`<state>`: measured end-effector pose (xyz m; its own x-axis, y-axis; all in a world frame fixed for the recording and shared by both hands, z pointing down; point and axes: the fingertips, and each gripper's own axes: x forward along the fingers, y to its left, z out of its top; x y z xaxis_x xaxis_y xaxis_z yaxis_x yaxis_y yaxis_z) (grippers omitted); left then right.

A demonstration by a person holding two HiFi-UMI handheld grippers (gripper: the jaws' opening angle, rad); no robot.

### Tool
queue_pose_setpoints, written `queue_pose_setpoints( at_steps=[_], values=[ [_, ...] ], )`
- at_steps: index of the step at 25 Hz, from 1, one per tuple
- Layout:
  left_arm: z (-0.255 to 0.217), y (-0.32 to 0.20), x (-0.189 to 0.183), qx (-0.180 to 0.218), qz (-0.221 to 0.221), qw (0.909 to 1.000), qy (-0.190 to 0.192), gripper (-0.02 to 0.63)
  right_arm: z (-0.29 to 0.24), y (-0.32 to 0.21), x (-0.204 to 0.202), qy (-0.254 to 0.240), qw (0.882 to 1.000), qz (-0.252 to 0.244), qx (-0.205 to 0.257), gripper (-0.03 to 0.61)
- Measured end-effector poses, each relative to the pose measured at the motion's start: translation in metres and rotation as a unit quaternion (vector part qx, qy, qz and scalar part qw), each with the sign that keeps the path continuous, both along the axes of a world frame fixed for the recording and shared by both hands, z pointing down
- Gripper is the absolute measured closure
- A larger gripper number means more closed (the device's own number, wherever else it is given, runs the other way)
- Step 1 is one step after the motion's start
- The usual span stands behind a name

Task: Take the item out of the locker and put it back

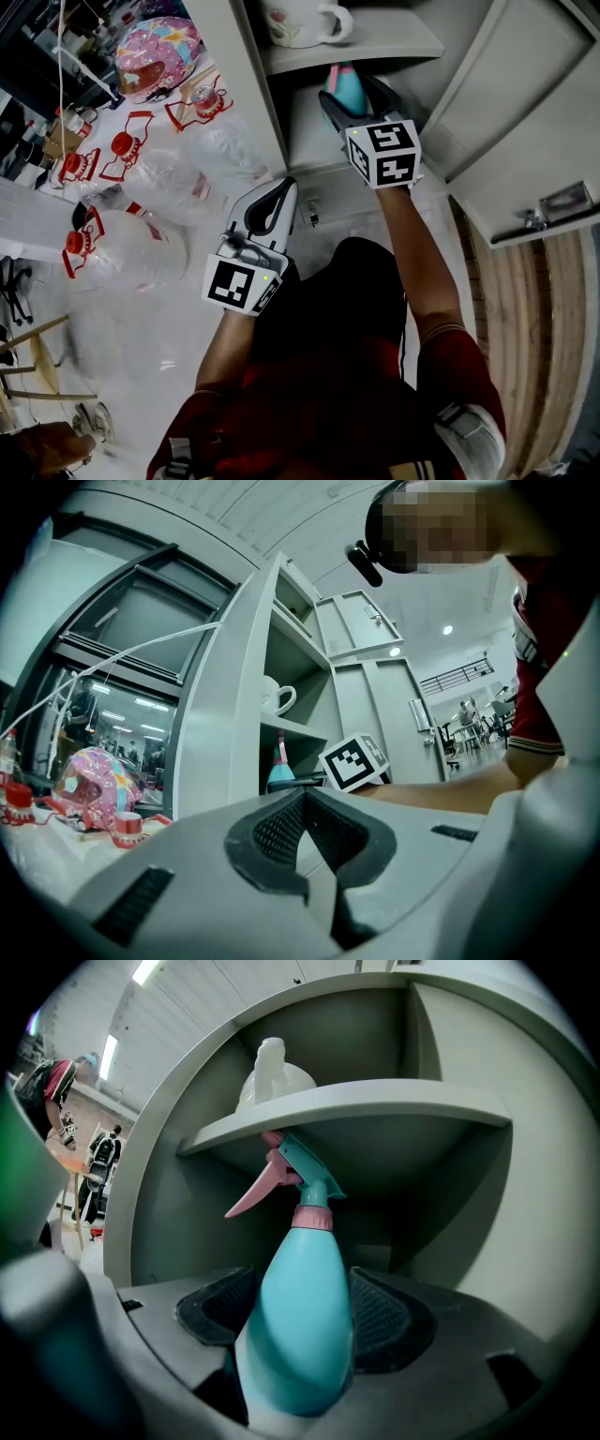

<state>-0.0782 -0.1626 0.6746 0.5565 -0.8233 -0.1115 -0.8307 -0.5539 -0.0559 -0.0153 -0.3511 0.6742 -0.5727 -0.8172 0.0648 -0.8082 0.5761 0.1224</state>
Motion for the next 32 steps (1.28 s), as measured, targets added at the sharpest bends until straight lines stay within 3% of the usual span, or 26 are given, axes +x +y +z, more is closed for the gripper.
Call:
queue_pose_setpoints(
  at_steps=[23,32],
  values=[
    [0.001,-0.009,0.016,0.003,0.007,1.0,0.002,0.607,-0.018,0.067,0.019,-0.052,0.997,-0.033,0.043,0.267],
    [0.006,-0.015,0.014,0.0,0.008,0.9999,0.009,0.607,-0.005,0.113,0.008,-0.041,0.992,-0.095,0.067,0.469]
  ],
)
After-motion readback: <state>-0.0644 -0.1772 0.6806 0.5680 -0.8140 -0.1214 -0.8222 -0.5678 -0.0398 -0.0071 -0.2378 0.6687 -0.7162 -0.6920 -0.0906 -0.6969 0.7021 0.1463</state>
